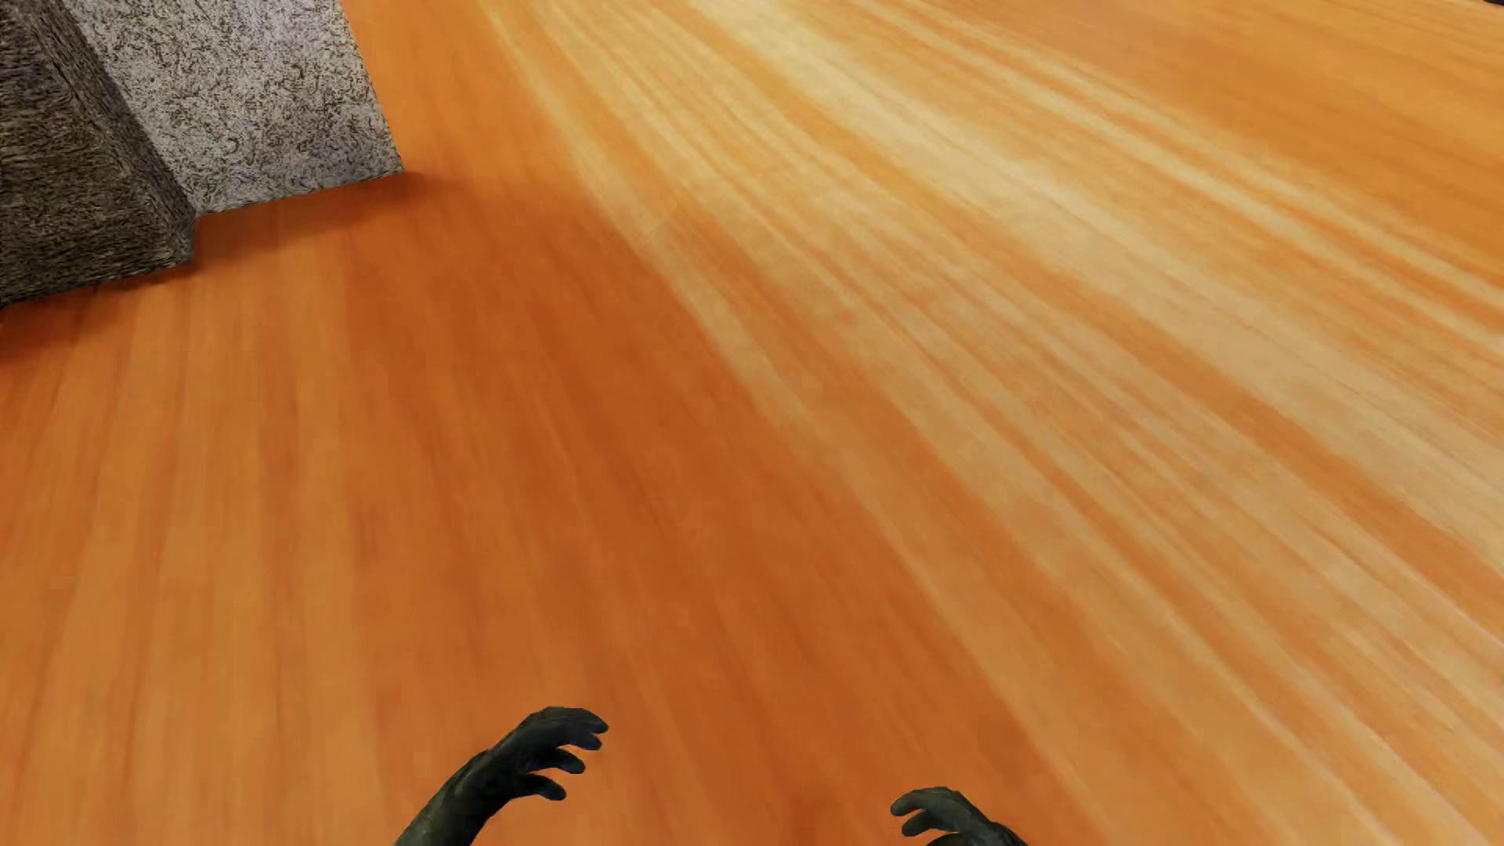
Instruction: Stretch out
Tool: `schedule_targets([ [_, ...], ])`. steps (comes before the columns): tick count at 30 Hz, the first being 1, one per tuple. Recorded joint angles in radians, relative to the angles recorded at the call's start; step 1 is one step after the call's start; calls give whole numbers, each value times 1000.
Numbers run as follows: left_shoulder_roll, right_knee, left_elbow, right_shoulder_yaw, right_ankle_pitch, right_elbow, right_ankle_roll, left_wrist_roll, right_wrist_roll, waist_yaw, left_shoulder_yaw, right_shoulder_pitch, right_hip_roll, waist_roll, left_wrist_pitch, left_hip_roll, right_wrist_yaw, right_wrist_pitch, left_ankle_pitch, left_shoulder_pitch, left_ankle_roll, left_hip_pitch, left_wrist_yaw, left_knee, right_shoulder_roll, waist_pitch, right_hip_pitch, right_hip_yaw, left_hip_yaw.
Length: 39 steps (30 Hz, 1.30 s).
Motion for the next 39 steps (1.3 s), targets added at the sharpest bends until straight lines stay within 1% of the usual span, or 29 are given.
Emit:
schedule_targets([
  [2, -6, -5, -119, -2, 7, 148, 0, 0, 0, 27, 79, 10, 4, 8, 0, 2, 0, 0, 20, 14, 0, 5, 0, -14, 29, -20, 2, 0, 0],
  [3, 9, -11, -166, 7, 15, 221, 0, 0, 0, 21, 108, 9, 5, 13, 0, 1, 0, 0, 29, -25, 0, 10, 0, -25, 38, -27, 4, 0, 0],
  [4, 31, -10, -192, 18, 21, 287, 0, 0, 0, -1, 135, 1, 5, 17, 0, -2, 0, 0, 19, -100, 0, 18, 0, 6, 46, -31, 5, 0, 0],
  [5, 63, -8, -197, 34, 25, 333, 0, 0, 0, -33, 153, -5, 5, 23, 0, -6, 0, 0, 306, -207, 0, 26, 0, -262, 47, -34, 5, 0, 0],
  [6, 102, -10, -177, 56, 29, 378, 0, 0, 0, -73, 167, -19, 5, 30, 0, -9, 0, 0, 482, -332, 0, 38, 0, -268, 43, -34, 6, 0, 0],
  [7, 152, -12, -129, 88, 27, 428, 0, 0, 0, -116, 154, -43, 4, 40, 0, -12, 0, 0, 450, -474, 0, 54, 0, -278, 34, -32, 10, 0, 0],
  [8, 201, -12, -47, 116, 16, 474, 0, 0, 0, -158, 111, -67, 4, 57, 0, -14, 0, 0, 429, -631, 0, 70, 0, -289, 20, -30, 11, 0, 0],
  [10, 286, -3, 183, 157, -25, 554, 0, 0, 0, -234, -25, -115, 5, 99, 0, -18, 0, 0, 442, -954, 0, 101, 0, -313, -17, -20, 8, 0, 0],
  [11, 322, -2, 330, 200, -41, 601, 0, 0, 0, -273, -130, -149, 6, 120, 0, -20, 0, 0, 462, -1113, 0, 118, 0, -325, -38, -12, 9, 0, 0],
  [13, 363, 2, 712, 261, -67, 653, 0, 0, 0, -365, -393, -200, 10, 169, 0, -27, 0, 0, 498, -1403, 0, 151, 0, -349, -91, 8, 8, 0, 0],
  [14, 371, 3, 914, 295, -78, 680, 0, 0, 0, -417, -526, -229, 8, 190, 0, -33, 0, 0, 516, -1509, 0, 164, 0, -360, -114, 16, 4, 0, 0],
  [15, 377, 5, 1093, 321, -90, 700, 0, 0, 0, -469, -660, -255, 8, 209, 0, -39, 0, 0, 572, -1583, 0, 176, 0, -425, -133, 26, 0, 0, 0],
  [16, 386, 11, 1232, 335, -105, 715, 0, 0, 0, -515, -695, -271, 10, 221, 0, -44, 0, 0, 572, -1629, 0, 189, 0, -99, -145, 35, -3, 0, 0],
  [18, 411, 32, 1407, 337, -137, 742, 0, 0, 0, -575, -695, -277, 12, 235, 0, -54, 0, 0, 572, -1682, 0, 205, 0, -106, -159, 47, -13, 0, 0],
  [20, 441, 45, 1476, 299, -155, 765, 0, 0, 0, -590, -695, -247, 13, 241, 0, -61, 0, 0, 572, -1684, 0, 211, 0, -103, -165, 43, -27, 0, 0],
  [24, 477, 58, 1499, 268, -155, 860, 0, 0, 0, -569, -695, -167, 19, 239, 0, -72, 0, 0, 572, -1643, 0, 211, 0, -108, -162, 25, -50, 0, 0],
  [27, 496, 58, 1502, 248, -146, 929, 0, 0, 0, -575, -695, -123, 23, 235, 0, -71, 0, 0, 572, -1613, 0, 207, 0, -106, -159, 18, -56, 0, 0],
  [30, 496, 53, 1503, 229, -142, 951, 0, 0, 0, -581, -695, -92, 23, 229, 0, -71, 0, 0, 572, -1610, 0, 215, 0, -108, -166, 25, -45, 0, 0],
  [32, 490, 50, 1504, 243, -140, 977, 0, 0, 0, -583, -695, -98, 21, 225, 0, -75, 0, 0, 572, -1616, 0, 220, 0, -113, -169, 30, -40, 0, 0],
  [34, 484, 46, 1502, 231, -137, 984, 0, 0, 0, -584, -695, -106, 19, 226, 0, -76, 0, 0, 582, -1621, 0, 220, 0, -115, -174, 31, -38, 0, 0],
  [36, 480, 42, 1500, 213, -135, 972, 0, 0, 0, -583, -695, -117, 19, 227, 0, -77, 0, 0, 468, -1629, 0, 223, 0, -119, -180, 33, -36, 0, 0],
  [37, 480, 42, 1500, 197, -135, 962, 0, 0, 0, -586, -695, -124, 17, 227, 0, -78, 0, 0, 432, -1633, 0, 223, 0, -120, -181, 34, -37, 0, 0],
  [38, 480, 42, 1498, 185, -134, 954, 0, 0, 0, -591, -695, -134, 16, 226, 0, -78, 0, 0, 432, -1635, 0, 221, 0, -119, -182, 34, -37, 0, 0],
  [39, 479, 42, 1496, 176, -134, 943, 0, 0, 0, -596, -695, -143, 15, 226, 0, -76, 0, 0, 462, -1636, 0, 218, 0, -117, -182, 34, -38, 0, 0],
])
